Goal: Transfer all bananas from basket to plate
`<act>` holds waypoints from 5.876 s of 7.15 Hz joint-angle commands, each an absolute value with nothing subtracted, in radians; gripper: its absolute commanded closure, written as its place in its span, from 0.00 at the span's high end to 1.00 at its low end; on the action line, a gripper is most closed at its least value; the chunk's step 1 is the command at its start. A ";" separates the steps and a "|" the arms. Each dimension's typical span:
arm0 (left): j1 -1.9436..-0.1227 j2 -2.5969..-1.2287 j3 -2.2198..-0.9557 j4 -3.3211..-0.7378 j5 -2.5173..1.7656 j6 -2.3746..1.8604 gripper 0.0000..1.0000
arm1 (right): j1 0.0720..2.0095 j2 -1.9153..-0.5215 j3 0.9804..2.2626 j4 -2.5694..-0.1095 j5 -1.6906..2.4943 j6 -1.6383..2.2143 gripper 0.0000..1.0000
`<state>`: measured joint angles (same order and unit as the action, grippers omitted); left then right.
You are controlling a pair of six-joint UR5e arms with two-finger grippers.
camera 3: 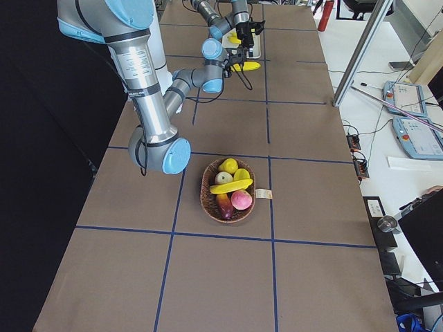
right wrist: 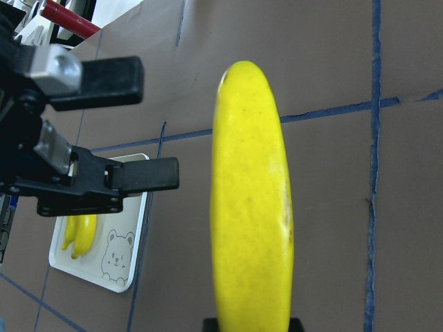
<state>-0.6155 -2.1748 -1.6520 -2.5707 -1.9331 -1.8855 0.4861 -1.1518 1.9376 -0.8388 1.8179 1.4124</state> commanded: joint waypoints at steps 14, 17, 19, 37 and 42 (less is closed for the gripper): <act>-0.846 -1.810 -1.738 -2.347 -2.036 -1.545 0.00 | 0.564 -1.340 2.105 -0.936 1.819 1.408 1.00; -0.848 -1.565 -1.767 -2.352 -2.025 -1.505 0.01 | 0.575 -1.354 2.095 -0.936 1.821 1.405 1.00; -0.839 -1.525 -1.749 -2.353 -1.958 -1.502 0.01 | 0.575 -1.355 2.094 -0.936 1.819 1.405 1.00; -0.965 -1.623 -1.760 -2.333 -2.111 -1.324 0.99 | 1.057 -1.954 1.715 -0.383 2.222 0.699 1.00; -0.959 -1.628 -1.753 -2.333 -2.109 -1.324 0.99 | 1.055 -1.887 1.594 -0.383 2.236 0.701 0.99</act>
<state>-0.9597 -1.6264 -1.7546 -2.3332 -2.1093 -1.3238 1.0566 -1.9052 1.6147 -0.3836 2.2327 0.7010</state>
